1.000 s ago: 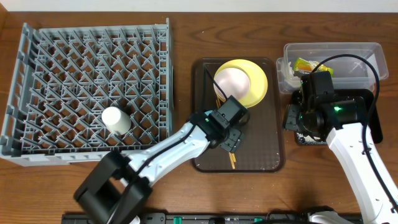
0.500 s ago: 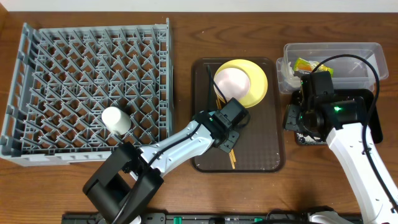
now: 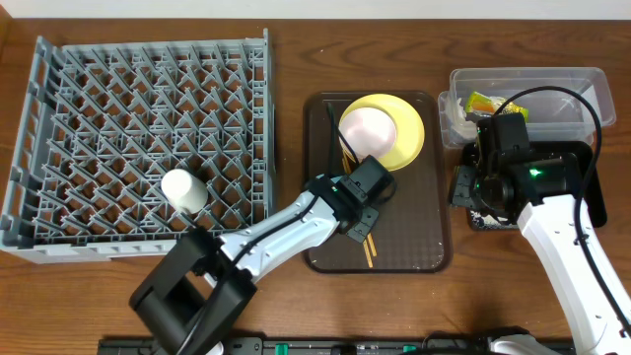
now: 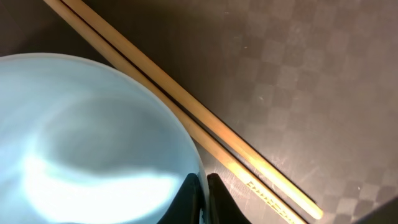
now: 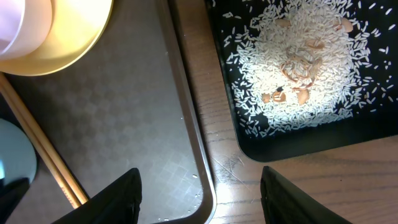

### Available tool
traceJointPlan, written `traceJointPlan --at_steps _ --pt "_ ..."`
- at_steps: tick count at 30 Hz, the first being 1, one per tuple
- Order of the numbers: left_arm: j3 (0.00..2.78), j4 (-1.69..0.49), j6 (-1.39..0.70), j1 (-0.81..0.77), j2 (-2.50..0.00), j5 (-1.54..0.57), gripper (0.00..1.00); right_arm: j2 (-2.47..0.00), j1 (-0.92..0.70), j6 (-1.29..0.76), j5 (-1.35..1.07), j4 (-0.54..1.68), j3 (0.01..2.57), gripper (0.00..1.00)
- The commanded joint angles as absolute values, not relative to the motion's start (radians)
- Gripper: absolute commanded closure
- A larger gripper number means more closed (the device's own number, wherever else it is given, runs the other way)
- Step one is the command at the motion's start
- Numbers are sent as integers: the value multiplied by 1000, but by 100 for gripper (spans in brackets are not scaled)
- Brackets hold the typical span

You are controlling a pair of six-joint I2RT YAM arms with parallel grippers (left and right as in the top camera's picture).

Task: Sort waste into correct bins and load items into the dishwasher rack
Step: 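Lift the light-blue bowl and carry it to the rack's back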

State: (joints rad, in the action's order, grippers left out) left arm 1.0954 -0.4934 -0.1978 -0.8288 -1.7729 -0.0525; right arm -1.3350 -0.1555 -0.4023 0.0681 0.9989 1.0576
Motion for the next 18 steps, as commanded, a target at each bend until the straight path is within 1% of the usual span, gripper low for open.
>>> traceJointPlan --at_steps 1,8,12,15,18 --pt "1111 -519 -200 -829 -1713 -52 94 -1322 -149 -411 71 1000 1066 41" --pt "1112 -545 -200 -823 -1517 -52 94 -1322 -149 -410 71 1006 1066 41" --pt "1112 -545 -200 -774 -1380 -58 94 -1322 -149 -403 71 1007 1066 41" --pt "1112 -544 -200 -678 -1287 -123 94 -1322 -149 -403 71 1007 1066 41" --pt "1112 -530 -198 -513 -1222 -291 94 -1322 -149 -403 71 1007 1066 41"
